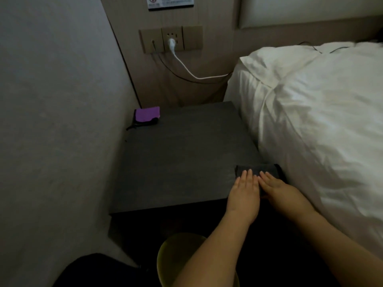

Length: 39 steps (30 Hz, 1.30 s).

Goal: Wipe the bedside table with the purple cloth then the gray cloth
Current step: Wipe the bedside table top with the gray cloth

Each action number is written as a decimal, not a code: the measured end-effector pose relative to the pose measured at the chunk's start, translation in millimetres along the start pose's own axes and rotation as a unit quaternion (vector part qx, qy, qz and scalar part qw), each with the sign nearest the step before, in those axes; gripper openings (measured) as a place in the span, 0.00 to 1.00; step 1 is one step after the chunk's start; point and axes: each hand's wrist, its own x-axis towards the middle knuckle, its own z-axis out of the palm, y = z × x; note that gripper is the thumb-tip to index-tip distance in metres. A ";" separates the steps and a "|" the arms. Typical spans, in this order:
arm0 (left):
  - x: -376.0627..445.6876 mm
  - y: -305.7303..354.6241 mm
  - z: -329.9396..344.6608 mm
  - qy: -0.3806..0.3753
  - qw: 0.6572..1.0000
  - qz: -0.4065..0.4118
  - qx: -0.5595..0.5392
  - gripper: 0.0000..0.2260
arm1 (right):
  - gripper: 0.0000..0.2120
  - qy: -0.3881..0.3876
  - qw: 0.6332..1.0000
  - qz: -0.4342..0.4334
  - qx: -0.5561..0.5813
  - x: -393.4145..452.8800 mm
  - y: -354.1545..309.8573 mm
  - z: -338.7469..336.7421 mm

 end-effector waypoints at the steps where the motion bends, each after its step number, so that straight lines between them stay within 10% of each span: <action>1: -2.6 -2.3 -0.3 0.003 1.000 0.002 -0.002 0.24 | 0.33 -0.004 1.000 0.000 -0.015 -0.2 -5.4 -2.9; 4: -15.3 -15.8 3.5 0.011 1.000 0.004 0.010 0.23 | 0.13 0.047 0.997 -0.013 -0.063 0.8 -28.5 -6.8; 12: -67.6 -82.8 1.8 0.016 0.999 -0.030 0.031 0.25 | 0.12 0.141 0.986 -0.049 -0.080 25.9 -110.9 -8.8; 18: -116.8 -140.4 -3.4 0.015 0.997 -0.060 0.048 0.25 | 0.28 0.137 0.987 -0.073 -0.042 48.0 -187.9 -8.7; 23: -157.6 -195.7 -4.9 0.029 0.990 -0.131 0.032 0.24 | 0.15 0.149 0.979 -0.140 -0.021 73.7 -258.4 -5.2; 28: -191.8 -234.1 -4.5 -0.013 0.976 -0.214 0.040 0.33 | 0.26 0.139 0.972 -0.190 -0.006 92.0 -311.2 -3.5; 39: -183.7 -245.1 -8.8 -0.045 0.976 -0.162 0.135 0.27 | 0.28 0.220 0.941 -0.250 0.065 87.8 -286.7 14.4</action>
